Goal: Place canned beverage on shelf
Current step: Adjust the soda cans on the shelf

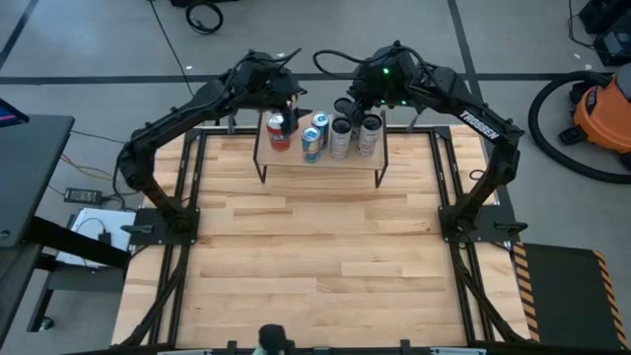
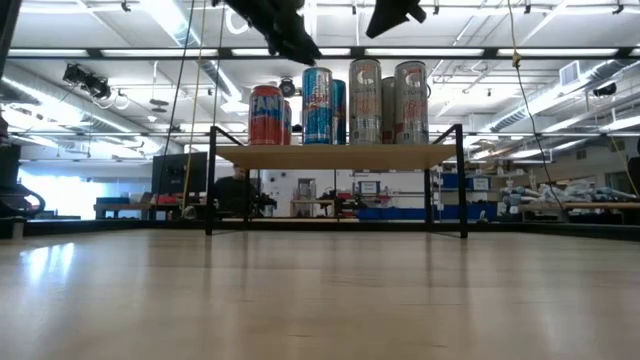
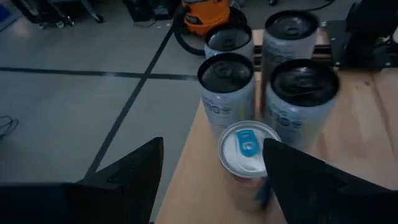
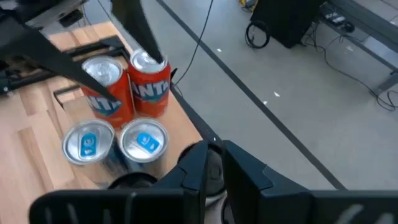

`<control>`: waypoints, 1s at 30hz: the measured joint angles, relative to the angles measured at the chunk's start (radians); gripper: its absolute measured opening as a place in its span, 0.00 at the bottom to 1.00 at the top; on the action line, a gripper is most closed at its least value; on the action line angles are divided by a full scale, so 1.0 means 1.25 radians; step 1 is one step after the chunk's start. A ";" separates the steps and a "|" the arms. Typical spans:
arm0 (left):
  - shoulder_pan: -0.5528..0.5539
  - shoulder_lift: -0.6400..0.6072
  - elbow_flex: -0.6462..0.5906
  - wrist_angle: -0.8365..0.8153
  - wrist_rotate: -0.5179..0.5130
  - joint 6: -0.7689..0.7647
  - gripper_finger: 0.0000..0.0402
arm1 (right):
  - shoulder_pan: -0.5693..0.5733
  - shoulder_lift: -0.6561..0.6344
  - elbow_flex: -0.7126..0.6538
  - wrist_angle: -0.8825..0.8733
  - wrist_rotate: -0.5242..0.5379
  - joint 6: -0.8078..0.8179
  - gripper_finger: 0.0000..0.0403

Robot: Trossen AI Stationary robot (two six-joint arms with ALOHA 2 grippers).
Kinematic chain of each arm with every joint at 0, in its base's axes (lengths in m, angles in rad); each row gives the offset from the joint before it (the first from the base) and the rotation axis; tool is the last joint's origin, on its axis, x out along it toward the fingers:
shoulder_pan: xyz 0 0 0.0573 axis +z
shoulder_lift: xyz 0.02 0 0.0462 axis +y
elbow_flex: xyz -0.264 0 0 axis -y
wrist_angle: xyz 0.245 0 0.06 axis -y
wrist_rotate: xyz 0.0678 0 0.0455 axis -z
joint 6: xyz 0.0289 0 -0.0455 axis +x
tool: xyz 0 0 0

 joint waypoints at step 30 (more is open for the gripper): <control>0.004 0.121 0.032 -0.002 0.047 -0.044 0.69 | -0.006 0.000 -0.001 -0.021 -0.003 -0.014 0.14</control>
